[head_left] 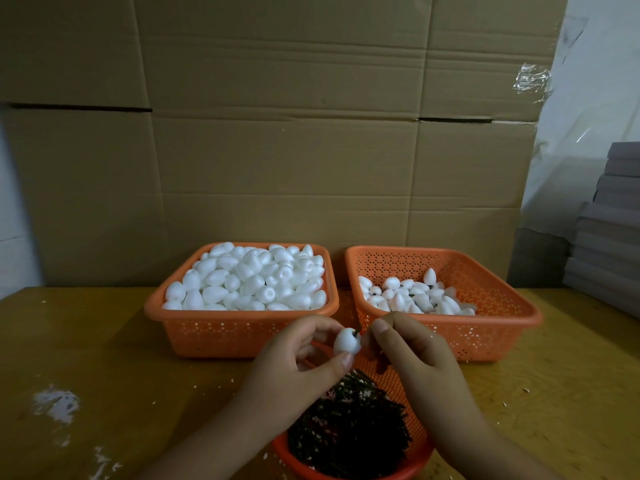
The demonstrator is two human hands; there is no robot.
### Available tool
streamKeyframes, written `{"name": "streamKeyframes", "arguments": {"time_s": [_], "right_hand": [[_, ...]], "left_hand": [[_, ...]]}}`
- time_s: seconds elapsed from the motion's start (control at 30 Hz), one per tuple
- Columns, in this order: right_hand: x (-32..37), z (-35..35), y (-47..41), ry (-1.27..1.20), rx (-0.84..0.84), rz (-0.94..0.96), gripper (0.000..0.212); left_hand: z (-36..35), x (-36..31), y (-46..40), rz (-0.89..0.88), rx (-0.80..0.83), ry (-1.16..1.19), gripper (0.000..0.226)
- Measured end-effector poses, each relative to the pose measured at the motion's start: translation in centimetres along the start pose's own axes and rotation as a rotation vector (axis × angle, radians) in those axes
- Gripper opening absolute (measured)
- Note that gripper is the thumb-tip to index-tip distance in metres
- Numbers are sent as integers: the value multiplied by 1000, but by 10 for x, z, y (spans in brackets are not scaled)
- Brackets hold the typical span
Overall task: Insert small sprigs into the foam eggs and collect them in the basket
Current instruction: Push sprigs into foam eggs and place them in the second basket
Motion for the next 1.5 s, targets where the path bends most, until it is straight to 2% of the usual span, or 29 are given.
{"name": "streamKeyframes", "arguments": {"time_s": [0.13,0.3,0.4,0.47,0.53,0.63,0.73,0.87,1.0,1.1,1.27,1.5], "right_hand": [[5,-1,2,41,25,95,25],[11,-8,5,209,161,151,24],[10,-6,5,197,103,166,22],[5,-2,4,146,7,101,15],[-2,0,3,105,-38,22,16],[-2,-1,2,135,-23,55,19],[3,-5,2,176,10,139,19],[9,-9,5,219,82,201,21],[3,-4,4,181,-1,118,14],[-4,-1,4,125,-40,38,15],[0,-3,3,182,-3,117,18],[2,-10,5,306,116,210,25]], "left_hand": [[1,3,0,1,-18,-30,32],[1,2,-1,-13,-40,-69,40],[1,0,0,-7,-53,-34,35],[2,-1,1,-2,-56,-15,28],[3,-1,1,2,-50,-17,25],[4,-2,2,3,-36,-24,28],[3,-6,2,-19,-41,-21,20],[1,-9,2,-40,-78,-56,32],[2,-6,2,-9,-52,-33,19],[3,-5,3,12,-46,-4,21],[1,-8,2,-6,-16,14,23],[1,-7,2,-11,-55,-26,37]]}}
Point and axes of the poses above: each hand's wrist, its own y-axis away from the middle knuckle, its own z-axis out of the back of the hand, x = y × z, the point moved 4 cm from there along -y, towards the middle knuckle, and after that the axes turned 1 degree about z, right-handed, at the moved point
